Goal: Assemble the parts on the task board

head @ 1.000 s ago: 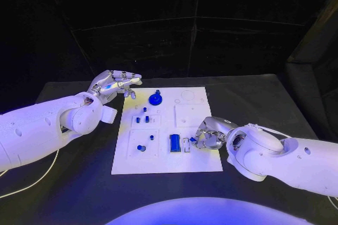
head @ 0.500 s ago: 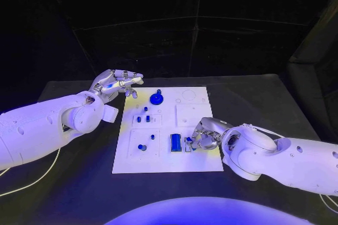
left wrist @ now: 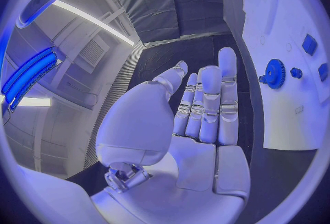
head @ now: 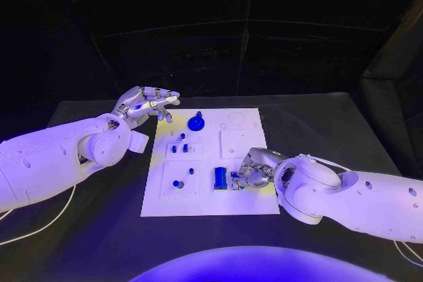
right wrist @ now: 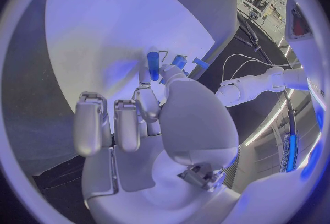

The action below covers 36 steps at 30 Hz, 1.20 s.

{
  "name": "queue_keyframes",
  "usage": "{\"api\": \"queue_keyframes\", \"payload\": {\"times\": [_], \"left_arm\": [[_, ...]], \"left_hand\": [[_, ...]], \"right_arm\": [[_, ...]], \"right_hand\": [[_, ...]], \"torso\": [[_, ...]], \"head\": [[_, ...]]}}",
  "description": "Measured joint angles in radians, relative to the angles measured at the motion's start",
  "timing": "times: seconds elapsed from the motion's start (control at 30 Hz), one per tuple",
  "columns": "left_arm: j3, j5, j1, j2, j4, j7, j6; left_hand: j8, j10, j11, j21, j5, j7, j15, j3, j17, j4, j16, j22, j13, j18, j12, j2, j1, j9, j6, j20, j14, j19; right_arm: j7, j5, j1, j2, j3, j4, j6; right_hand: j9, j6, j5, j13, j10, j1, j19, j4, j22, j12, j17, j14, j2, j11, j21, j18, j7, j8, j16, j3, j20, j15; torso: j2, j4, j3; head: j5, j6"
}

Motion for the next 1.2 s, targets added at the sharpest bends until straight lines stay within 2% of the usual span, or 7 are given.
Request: {"api": "queue_keyframes", "payload": {"times": [0.2,0.37,0.6,0.67,0.93,1.03,1.2], "left_arm": [[0.0,0.0,0.0,0.0,0.0,-0.001,0.001],[0.0,0.0,0.0,0.0,0.0,-0.002,0.001],[0.0,0.0,0.0,0.0,0.0,-0.003,0.002],[0.0,0.0,0.0,0.0,0.0,-0.004,0.002],[0.0,0.0,0.0,0.0,-0.001,-0.005,0.003],[0.0,0.0,0.0,0.0,-0.001,-0.005,0.003],[0.0,0.0,0.0,0.001,-0.002,-0.006,0.004]], "left_hand": [[0.0,0.0,0.0,0.0,0.0,0.0,0.0,0.0,0.0,0.0,0.0,0.0,0.0,0.0,0.0,0.0,0.0,0.0,0.0,0.0,0.0,0.0],[0.0,0.0,0.0,0.0,0.0,0.0,0.0,0.0,0.0,0.0,0.0,0.0,0.0,0.0,0.0,0.0,0.0,0.0,0.0,0.0,0.0,0.0],[0.0,0.0,0.0,0.0,0.0,0.0,0.0,0.0,0.0,0.0,0.0,0.0,0.0,0.0,0.0,0.0,0.0,0.0,0.0,0.0,0.0,0.0],[0.0,0.0,0.0,0.0,0.0,0.0,0.0,0.0,0.0,0.0,0.0,0.0,0.0,0.0,0.0,0.0,0.0,0.0,0.0,0.0,0.0,0.0],[0.0,0.0,0.0,0.0,0.0,0.0,0.0,0.0,0.0,0.0,0.0,0.0,0.0,0.0,0.0,0.0,0.0,0.0,0.0,0.0,0.0,0.0],[0.0,0.0,0.0,-0.004,0.0,0.0,0.0,-0.003,-0.001,0.003,0.0,-0.001,0.0,0.0,0.0,0.0,0.0,0.0,0.0,0.0,0.0,0.0],[0.0,0.0,0.0,-0.004,0.0,0.0,0.0,-0.003,-0.001,0.003,0.0,-0.001,0.0,0.0,0.0,0.0,0.0,0.0,0.0,0.0,0.0,0.0]], "right_arm": [[-0.005,-0.002,0.0,0.007,-0.001,-0.004,0.002],[-0.009,-0.003,-0.001,0.009,-0.001,-0.004,0.002],[-0.01,-0.003,-0.001,0.009,-0.001,-0.005,0.002],[-0.011,-0.003,-0.001,0.009,-0.001,-0.004,0.002],[-0.01,-0.004,-0.001,0.008,-0.001,-0.002,0.001],[-0.009,-0.004,-0.001,0.005,-0.001,0.002,0.001],[-0.005,-0.004,-0.001,-0.003,-0.001,0.013,-0.002]], "right_hand": [[0.006,0.004,-0.01,-0.001,0.0,-0.035,0.0,0.019,0.0,0.0,0.0,0.0,0.007,0.0,0.0,0.0,-0.002,0.004,0.0,-0.019,0.0,0.0],[0.01,0.007,-0.054,-0.001,0.0,-0.079,0.0,0.021,0.0,0.0,0.0,0.0,0.027,0.0,0.0,0.0,0.0,0.004,0.0,-0.044,0.0,0.0],[0.017,0.01,-0.058,-0.002,0.0,-0.111,0.0,0.023,0.001,0.0,0.0,0.0,0.058,0.0,0.0,0.0,-0.003,0.009,0.0,-0.065,0.0,0.0],[0.02,0.014,-0.075,-0.003,0.0,-0.132,0.0,0.023,0.001,0.0,0.0,0.0,0.061,0.0,0.0,0.0,-0.007,0.009,0.0,-0.079,0.0,0.0],[0.032,0.014,-0.2,-0.005,0.004,-0.205,-0.003,0.023,0.001,0.0,0.0,0.0,0.079,-0.004,0.0,0.0,-0.007,0.013,0.0,-0.143,-0.003,0.0],[0.035,0.014,-0.22,-0.005,0.004,-0.211,-0.003,0.023,0.001,0.0,0.0,0.0,0.086,-0.004,0.0,0.0,-0.007,0.013,0.0,-0.156,-0.003,0.0],[0.036,0.014,-0.22,-0.005,0.004,-0.218,-0.003,0.024,0.001,0.0,0.0,0.0,0.085,-0.004,0.0,0.0,-0.007,0.012,0.0,-0.16,-0.003,0.0]], "torso": [[0.0,0.0,0.0],[0.0,0.0,0.0],[0.0,0.0,-0.0001],[0.0,0.0,-0.0001],[0.0,-0.0001,-0.0001],[0.0,-0.0002,-0.0001],[0.0,-0.0008,0.0005]], "head": [[0.0,0.001],[0.0,0.002],[-0.001,0.002],[-0.001,0.002],[-0.001,0.002],[-0.001,0.001],[-0.001,0.001]]}}
